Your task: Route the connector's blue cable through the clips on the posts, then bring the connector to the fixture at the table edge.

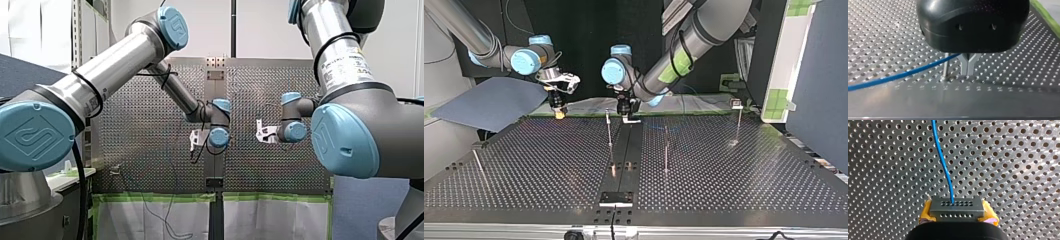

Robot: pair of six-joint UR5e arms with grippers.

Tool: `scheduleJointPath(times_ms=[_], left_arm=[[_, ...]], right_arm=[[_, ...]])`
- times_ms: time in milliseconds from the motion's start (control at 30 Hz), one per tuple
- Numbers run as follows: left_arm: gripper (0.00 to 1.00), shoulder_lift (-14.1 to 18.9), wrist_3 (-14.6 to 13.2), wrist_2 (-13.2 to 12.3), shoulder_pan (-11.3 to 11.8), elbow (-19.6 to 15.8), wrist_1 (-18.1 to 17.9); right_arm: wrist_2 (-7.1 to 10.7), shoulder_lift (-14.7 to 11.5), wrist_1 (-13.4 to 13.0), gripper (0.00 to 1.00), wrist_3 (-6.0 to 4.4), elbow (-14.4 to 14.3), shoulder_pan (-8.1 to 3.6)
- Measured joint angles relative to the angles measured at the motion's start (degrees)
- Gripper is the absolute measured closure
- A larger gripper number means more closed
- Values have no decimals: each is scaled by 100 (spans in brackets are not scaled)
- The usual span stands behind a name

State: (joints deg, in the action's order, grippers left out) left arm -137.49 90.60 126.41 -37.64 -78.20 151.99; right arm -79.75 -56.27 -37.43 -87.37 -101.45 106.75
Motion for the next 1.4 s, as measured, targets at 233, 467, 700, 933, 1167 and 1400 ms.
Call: scheduleJointPath(times_ms=[233,467,700,933,1167,1400], left_arm=[[100,-3,-13,-11,90,171,139],[100,-2,-41,-19,148,225,184],[100,-2,-108,-18,204,245,241],[100,-8,-113,-39,226,308,207],[100,-7,-113,-73,252,458,261],[100,-11,-113,-124,255,498,269]], right_arm=[[-14,4,-47,100,-36,2,-26],[-18,12,-171,100,-114,5,-82],[-12,26,-382,100,-222,5,-117],[2,42,-454,100,-271,21,-163],[3,64,-468,100,-281,77,-221],[70,100,-467,100,-310,154,-231]])
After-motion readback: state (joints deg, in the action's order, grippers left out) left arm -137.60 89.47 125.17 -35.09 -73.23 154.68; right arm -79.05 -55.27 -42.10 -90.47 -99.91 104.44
